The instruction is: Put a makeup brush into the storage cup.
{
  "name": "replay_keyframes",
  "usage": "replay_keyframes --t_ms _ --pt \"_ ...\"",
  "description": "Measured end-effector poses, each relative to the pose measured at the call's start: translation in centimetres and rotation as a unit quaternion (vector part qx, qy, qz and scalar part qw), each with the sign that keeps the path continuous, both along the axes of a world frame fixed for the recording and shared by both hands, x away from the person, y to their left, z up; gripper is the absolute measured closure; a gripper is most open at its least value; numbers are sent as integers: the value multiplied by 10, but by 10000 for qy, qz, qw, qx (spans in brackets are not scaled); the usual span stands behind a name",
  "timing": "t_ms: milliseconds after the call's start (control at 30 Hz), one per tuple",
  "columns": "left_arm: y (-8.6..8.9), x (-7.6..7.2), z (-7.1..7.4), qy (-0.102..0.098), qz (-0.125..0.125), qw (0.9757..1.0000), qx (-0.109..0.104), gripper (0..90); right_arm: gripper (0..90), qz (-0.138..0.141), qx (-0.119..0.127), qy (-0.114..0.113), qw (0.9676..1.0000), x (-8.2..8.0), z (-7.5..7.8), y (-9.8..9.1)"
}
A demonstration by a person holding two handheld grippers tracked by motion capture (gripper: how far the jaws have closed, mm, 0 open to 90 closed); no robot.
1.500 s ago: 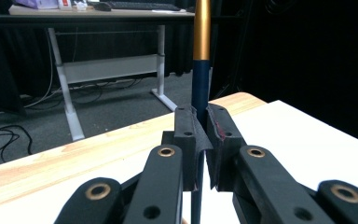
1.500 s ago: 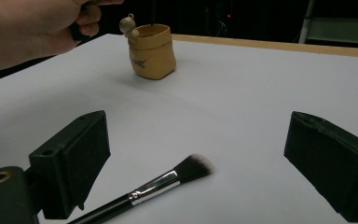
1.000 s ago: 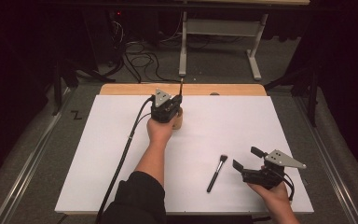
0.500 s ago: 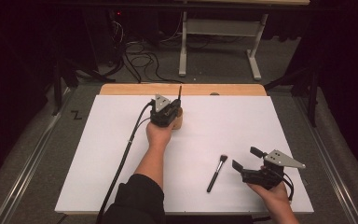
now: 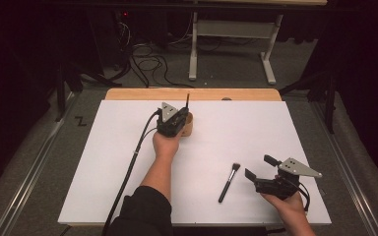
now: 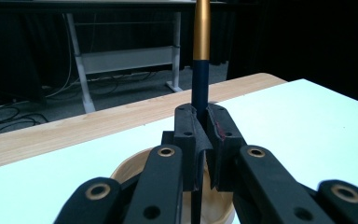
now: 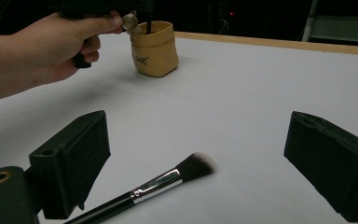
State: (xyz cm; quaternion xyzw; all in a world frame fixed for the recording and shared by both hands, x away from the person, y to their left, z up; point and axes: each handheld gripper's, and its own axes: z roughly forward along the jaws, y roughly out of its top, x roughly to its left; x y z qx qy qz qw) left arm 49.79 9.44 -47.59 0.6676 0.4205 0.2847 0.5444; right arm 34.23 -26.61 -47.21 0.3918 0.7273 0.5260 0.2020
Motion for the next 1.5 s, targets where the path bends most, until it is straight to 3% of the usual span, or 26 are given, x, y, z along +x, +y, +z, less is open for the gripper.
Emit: replay_keyframes --t_ms 267,300,400,633,767,867,1000,1067,1233,1333,1500 --pt "0 0 0 103 -48 9999 -92 823 72 10 1 -16 10000 0 1 -1" --pt "0 -1 0 113 -73 9998 -125 781 72 21 8 -17 10000 0 1 -1" --pt "-3 -3 1 117 -35 9999 -64 529 72 7 11 -9 10000 0 0 -1" --pt "-1 -7 8 218 -62 9997 -112 348 72 17 -3 -33 10000 0 1 0" --pt "1 -14 15 169 -195 9996 -84 267 72 -10 -13 -32 10000 0 1 0" --pt "1 -22 23 175 -354 9992 -60 171 72 -26 -32 -46 10000 -1 2 -1" --pt "2 -31 30 242 -339 9991 63 13 72 -18 -37 -81 10000 -1 3 -2" --pt "5 -38 33 194 -337 9991 142 4 72 -37 -63 -87 9999 -2 3 -1" --pt "14 -52 38 213 -391 9990 43 2 72 -23 -108 -83 9999 -1 2 1" --pt "19 -61 39 315 -356 9988 107 2 72 -11 -139 -101 9999 -1 2 1" --pt "32 -77 35 388 -279 9989 32 2 72 -33 -152 -105 9998 -2 3 1"
